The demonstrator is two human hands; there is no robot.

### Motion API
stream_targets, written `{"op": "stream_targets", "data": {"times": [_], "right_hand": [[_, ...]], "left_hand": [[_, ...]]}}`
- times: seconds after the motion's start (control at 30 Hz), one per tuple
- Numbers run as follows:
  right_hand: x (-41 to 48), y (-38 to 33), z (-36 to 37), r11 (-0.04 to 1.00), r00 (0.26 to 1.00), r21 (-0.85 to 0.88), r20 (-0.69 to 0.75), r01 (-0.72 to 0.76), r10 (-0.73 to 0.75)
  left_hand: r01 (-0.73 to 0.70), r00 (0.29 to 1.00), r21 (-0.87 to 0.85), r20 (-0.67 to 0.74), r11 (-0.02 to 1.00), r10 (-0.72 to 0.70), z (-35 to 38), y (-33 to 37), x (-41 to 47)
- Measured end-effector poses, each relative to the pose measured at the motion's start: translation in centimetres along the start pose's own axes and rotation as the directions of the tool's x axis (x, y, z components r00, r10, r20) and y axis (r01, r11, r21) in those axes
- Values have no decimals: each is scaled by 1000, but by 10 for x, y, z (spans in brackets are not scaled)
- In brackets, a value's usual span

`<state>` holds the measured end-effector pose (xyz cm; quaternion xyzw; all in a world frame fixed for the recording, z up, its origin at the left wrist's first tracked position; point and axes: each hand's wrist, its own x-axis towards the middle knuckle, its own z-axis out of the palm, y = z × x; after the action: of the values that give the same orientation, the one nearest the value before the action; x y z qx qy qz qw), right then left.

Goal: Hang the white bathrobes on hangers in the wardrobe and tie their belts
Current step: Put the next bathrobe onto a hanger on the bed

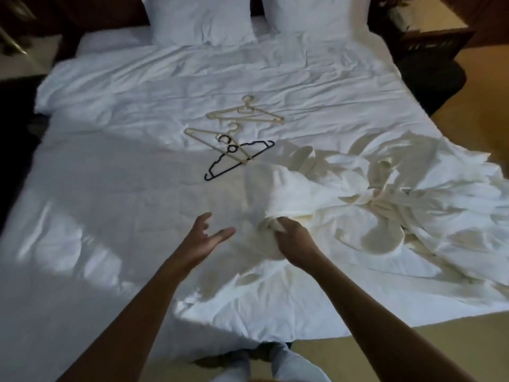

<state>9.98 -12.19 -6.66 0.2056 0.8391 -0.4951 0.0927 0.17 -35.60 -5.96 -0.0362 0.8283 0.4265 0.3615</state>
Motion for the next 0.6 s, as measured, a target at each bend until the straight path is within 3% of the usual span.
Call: {"op": "stream_targets", "data": {"times": [0.07,0.1,0.17,0.23,0.33,0.4,0.47,0.53,0.6], "right_hand": [[-16,-5,6,986,986,-94,106,140,-130],[-22,-3,8,969,969,-126,154,213,-193],[-27,9,6,958,944,-121,238,262,-228],[-27,24,-8,976,920,-79,354,205,-165],[-22,50,-41,999,880,-53,475,5,20],[-11,71,-59,994,954,-74,285,-80,98],[5,87,-66,966,992,-236,48,-103,118],[22,95,-62,904,996,-419,-6,-82,88],[40,96,-54,834,1000,-550,-13,-27,24]], "left_hand": [[23,996,-271,89,962,1,33,33,1],[-6,996,-319,85,948,35,47,45,4],[-105,994,-243,-58,964,94,67,57,14],[-109,983,-135,-159,985,87,74,61,17],[-113,982,-233,-172,966,73,79,60,11],[-103,989,-365,-136,926,56,79,54,4],[-102,994,-505,-77,857,73,77,51,-6],[-88,994,-599,-4,796,107,77,51,-17],[-115,984,-585,42,802,172,76,56,-31]]}}
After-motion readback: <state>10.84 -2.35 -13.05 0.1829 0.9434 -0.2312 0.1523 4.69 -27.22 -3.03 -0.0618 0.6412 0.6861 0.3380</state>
